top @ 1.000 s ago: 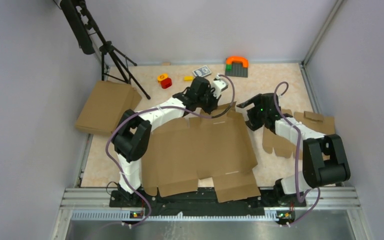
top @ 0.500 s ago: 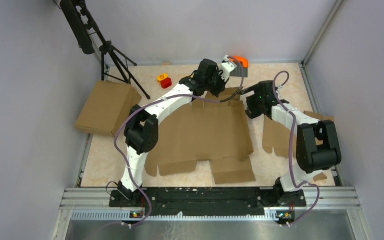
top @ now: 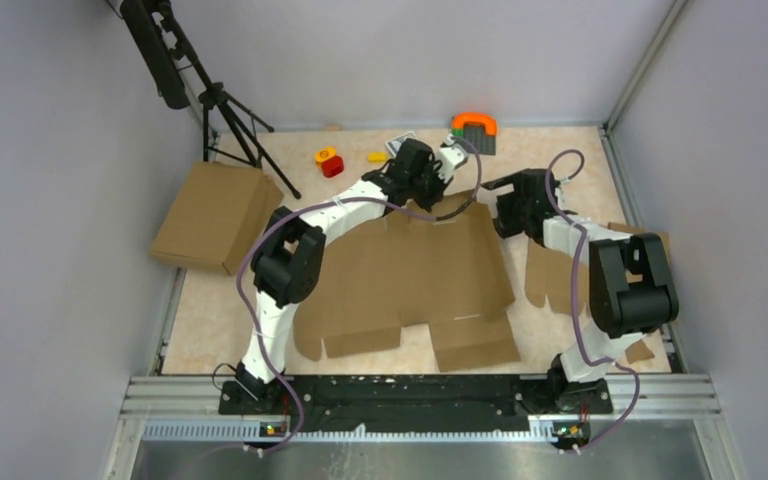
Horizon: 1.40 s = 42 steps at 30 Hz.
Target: Fold the paper box
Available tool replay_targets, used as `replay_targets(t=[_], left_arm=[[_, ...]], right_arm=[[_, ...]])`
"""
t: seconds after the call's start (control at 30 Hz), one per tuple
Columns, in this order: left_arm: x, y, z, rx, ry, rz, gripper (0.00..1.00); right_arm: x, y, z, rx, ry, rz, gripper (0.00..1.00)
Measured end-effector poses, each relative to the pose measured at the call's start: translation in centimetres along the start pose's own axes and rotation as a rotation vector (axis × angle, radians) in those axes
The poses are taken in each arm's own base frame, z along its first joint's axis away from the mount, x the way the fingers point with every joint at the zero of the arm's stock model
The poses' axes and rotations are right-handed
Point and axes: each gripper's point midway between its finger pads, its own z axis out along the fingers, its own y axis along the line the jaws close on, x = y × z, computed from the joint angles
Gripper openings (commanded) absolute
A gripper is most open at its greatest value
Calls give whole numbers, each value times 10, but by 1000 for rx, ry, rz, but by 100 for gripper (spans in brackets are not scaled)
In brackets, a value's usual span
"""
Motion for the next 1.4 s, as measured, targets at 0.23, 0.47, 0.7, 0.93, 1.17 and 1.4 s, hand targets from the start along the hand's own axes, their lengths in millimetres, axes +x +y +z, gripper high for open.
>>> replay_targets(t=[0.23, 0.47, 0.7, 0.93, 1.17, 1.4], left_arm=[[28, -10, -3, 31, 25, -8, 4], [17, -8, -7, 22, 3, -5, 3], [-24, 5, -17, -27, -59, 16, 1], [-61, 19, -17, -64, -133, 58, 0], [-64, 34, 1, -92, -134, 88, 0], [-50, 37, 10, -91, -103, 86, 0]], right_arm=[[1, 1, 0, -6, 7, -8, 96], [6, -2, 0, 8, 36, -63, 96], [-1, -4, -3, 66, 20, -149, 97], [-8, 11, -3, 60, 15, -151, 95], [-24, 28, 10, 30, 2, -235, 96], [-20, 27, 3, -39, 31, -508, 74]])
